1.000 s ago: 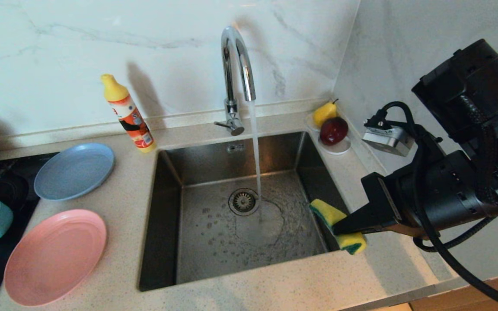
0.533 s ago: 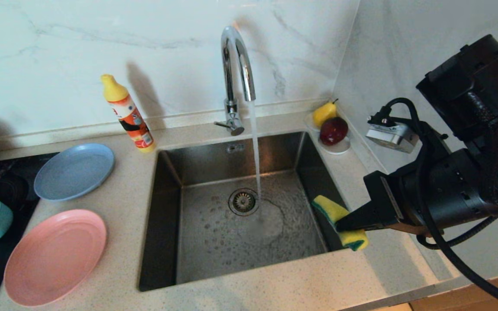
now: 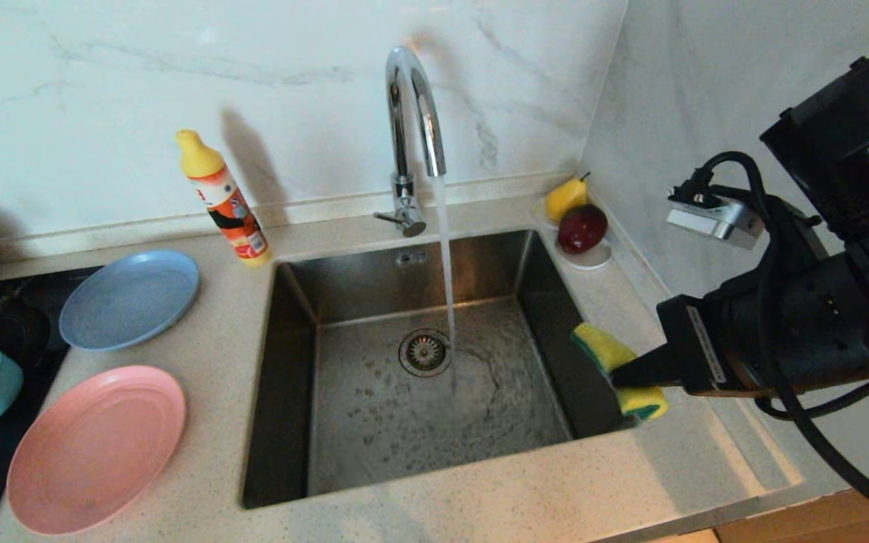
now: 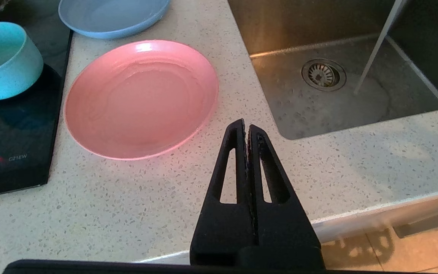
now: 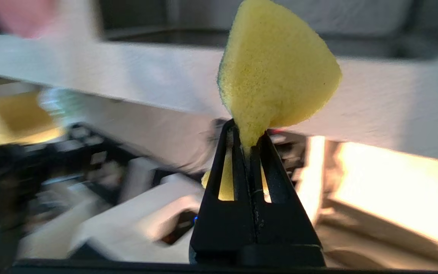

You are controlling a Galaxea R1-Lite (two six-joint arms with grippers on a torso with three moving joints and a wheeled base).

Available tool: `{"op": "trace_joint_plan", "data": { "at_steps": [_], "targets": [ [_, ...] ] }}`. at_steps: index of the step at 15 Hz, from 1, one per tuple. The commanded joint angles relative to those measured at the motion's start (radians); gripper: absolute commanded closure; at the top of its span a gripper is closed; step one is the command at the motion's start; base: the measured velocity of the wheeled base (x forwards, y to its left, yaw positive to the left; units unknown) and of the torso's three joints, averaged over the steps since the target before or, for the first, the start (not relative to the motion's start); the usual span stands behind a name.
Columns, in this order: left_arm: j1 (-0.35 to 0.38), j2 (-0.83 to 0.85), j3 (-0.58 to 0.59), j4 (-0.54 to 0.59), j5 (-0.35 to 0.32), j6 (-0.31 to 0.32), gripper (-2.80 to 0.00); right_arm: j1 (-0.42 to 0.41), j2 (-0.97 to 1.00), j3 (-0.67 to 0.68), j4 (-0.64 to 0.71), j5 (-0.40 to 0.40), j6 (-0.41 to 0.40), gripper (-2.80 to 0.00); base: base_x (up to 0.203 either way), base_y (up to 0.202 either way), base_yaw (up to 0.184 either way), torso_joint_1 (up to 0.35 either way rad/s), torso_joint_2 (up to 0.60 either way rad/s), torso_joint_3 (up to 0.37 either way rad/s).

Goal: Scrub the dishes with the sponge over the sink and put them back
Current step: Put down the sponge

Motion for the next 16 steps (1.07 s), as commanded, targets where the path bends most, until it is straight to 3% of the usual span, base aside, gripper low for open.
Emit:
{"op": "trace_joint_plan", "data": {
  "at_steps": [1,9,12,16],
  "targets": [
    [0.0,0.002,0.018,-0.001,0.0,0.0,0.0,0.02,-0.016,0.032,0.001,-0.137,-0.024,0.0,0.0,0.0,0.0,0.0,0.0,0.0],
    [0.0,0.002,0.018,-0.001,0.0,0.0,0.0,0.094,-0.08,0.212,-0.026,-0.502,-0.043,0.0,0.0,0.0,0.0,0.0,0.0,0.0],
    [0.0,0.002,0.017,-0.001,0.0,0.0,0.0,0.141,-0.106,0.357,-0.118,-0.599,-0.08,0.0,0.0,0.0,0.0,0.0,0.0,0.0],
    [0.0,0.002,0.017,-0.001,0.0,0.0,0.0,0.167,-0.104,0.598,-0.347,-0.697,-0.173,0.0,0.0,0.0,0.0,0.0,0.0,0.0]
  ]
}}
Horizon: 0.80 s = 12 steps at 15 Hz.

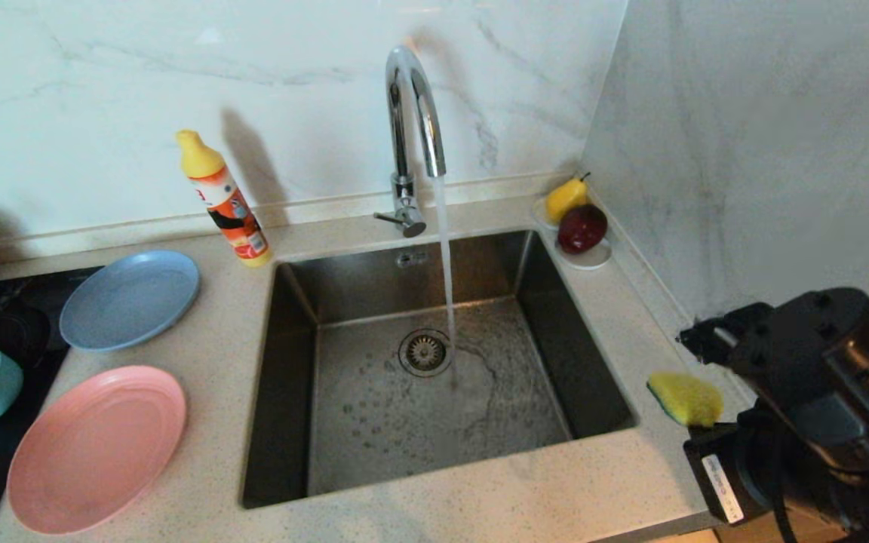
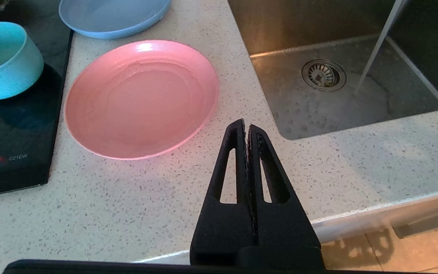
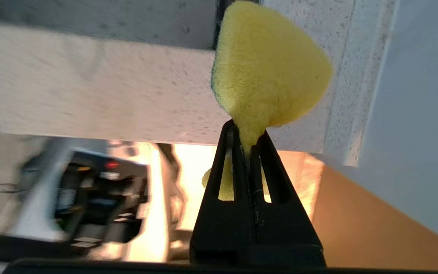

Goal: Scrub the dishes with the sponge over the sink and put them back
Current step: Put down the sponge

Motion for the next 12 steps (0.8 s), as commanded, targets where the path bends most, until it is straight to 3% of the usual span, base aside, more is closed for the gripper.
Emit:
{"op": "trace_joint_plan", "data": {
  "at_steps": [1,5,12],
  "targets": [
    [0.0,0.002,0.018,0.0,0.0,0.0,0.0,0.003,0.0,0.134,-0.124,-0.022,-0.05,0.0,0.0,0.0,0.0,0.0,0.0,0.0],
    [0.0,0.002,0.018,0.0,0.0,0.0,0.0,-0.054,-0.002,0.283,-0.309,-0.032,-0.142,0.0,0.0,0.0,0.0,0.0,0.0,0.0],
    [0.0,0.002,0.018,0.0,0.0,0.0,0.0,-0.108,0.042,0.46,-0.566,-0.026,-0.166,0.0,0.0,0.0,0.0,0.0,0.0,0.0]
  ]
}}
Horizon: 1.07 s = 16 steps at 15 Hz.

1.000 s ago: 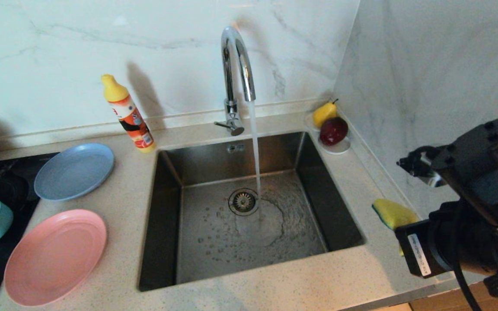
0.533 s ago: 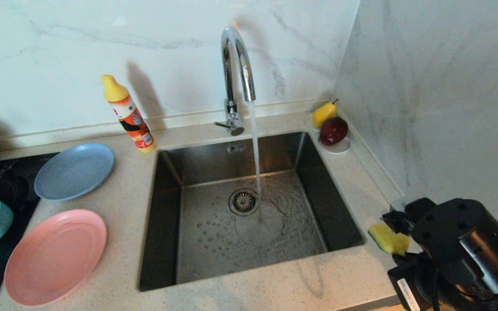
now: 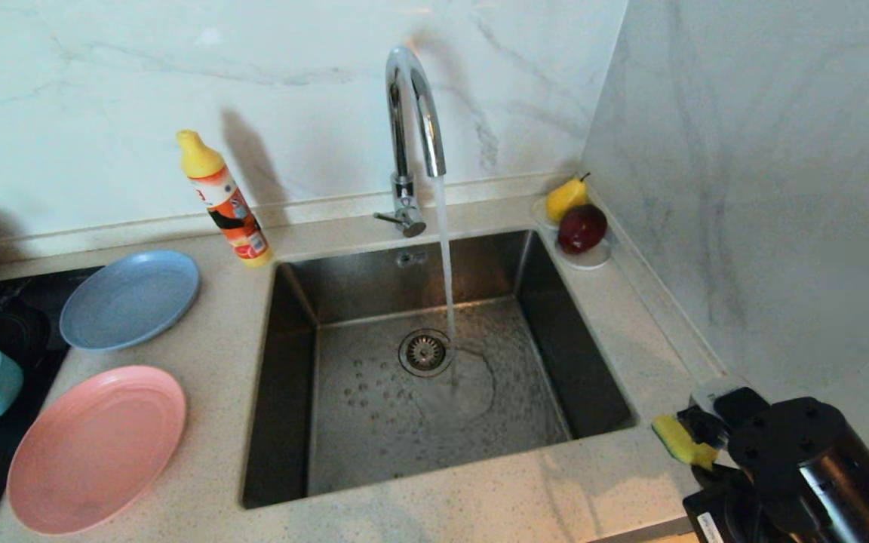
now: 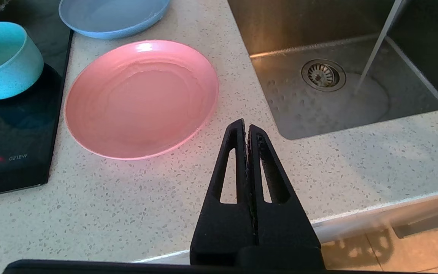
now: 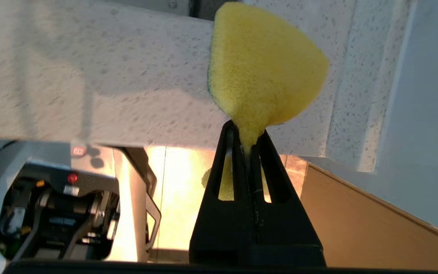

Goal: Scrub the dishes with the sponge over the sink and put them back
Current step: Put down the sponge

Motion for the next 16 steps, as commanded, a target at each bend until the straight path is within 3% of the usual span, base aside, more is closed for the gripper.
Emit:
{"op": "trace_joint_plan", "data": {
  "at_steps": [1,7,16],
  "targets": [
    [0.0,0.001,0.018,0.0,0.0,0.0,0.0,-0.017,0.048,0.041,-0.068,-0.001,-0.009,0.0,0.0,0.0,0.0,0.0,0.0,0.0],
    [0.0,0.001,0.017,0.0,0.0,0.0,0.0,-0.059,0.157,0.108,-0.268,0.016,-0.019,0.0,0.0,0.0,0.0,0.0,0.0,0.0],
    [0.0,0.001,0.017,0.0,0.0,0.0,0.0,-0.176,0.242,0.11,-0.41,0.067,-0.062,0.0,0.0,0.0,0.0,0.0,0.0,0.0]
  ]
}}
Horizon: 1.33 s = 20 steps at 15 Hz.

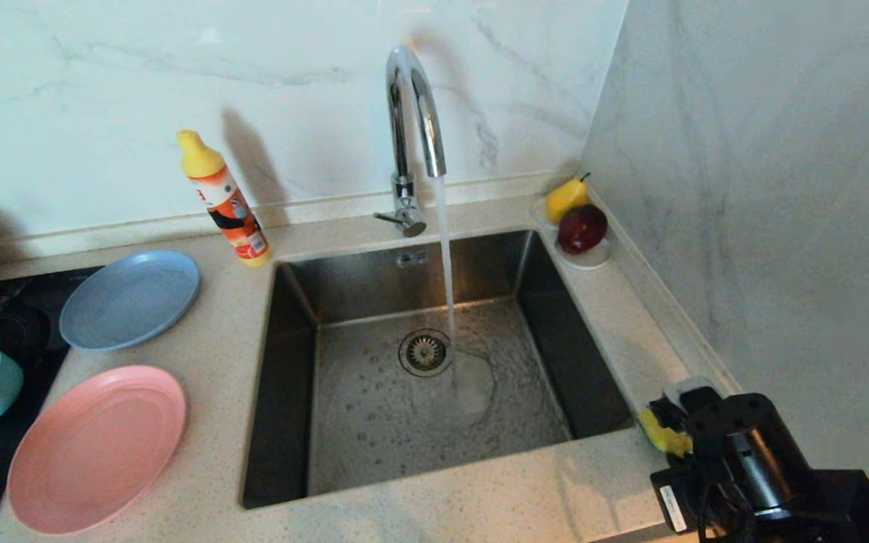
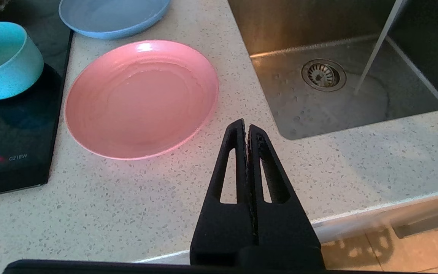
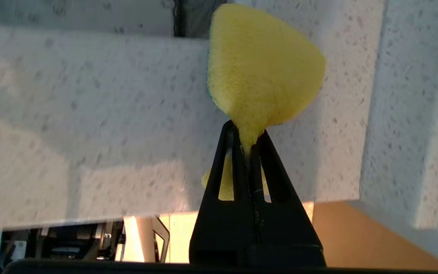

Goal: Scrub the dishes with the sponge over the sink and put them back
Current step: Put down the sponge

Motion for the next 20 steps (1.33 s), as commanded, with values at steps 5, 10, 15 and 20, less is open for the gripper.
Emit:
{"op": "trace_joint_plan", "data": {
  "at_steps": [5,10,15,20],
  "targets": [
    [0.0,0.0,0.018,0.0,0.0,0.0,0.0,-0.08,0.059,-0.063,-0.01,0.042,-0.028,0.0,0.0,0.0,0.0,0.0,0.0,0.0],
    [0.0,0.0,0.017,0.0,0.0,0.0,0.0,-0.172,0.112,-0.08,-0.123,0.063,-0.096,0.0,0.0,0.0,0.0,0.0,0.0,0.0],
    [0.0,0.0,0.018,0.0,0.0,0.0,0.0,-0.201,0.116,-0.13,-0.124,0.088,-0.131,0.0,0.0,0.0,0.0,0.0,0.0,0.0],
    [0.0,0.0,0.017,0.0,0.0,0.0,0.0,-0.199,0.122,-0.14,-0.124,0.091,-0.134,0.0,0.0,0.0,0.0,0.0,0.0,0.0]
  ]
}}
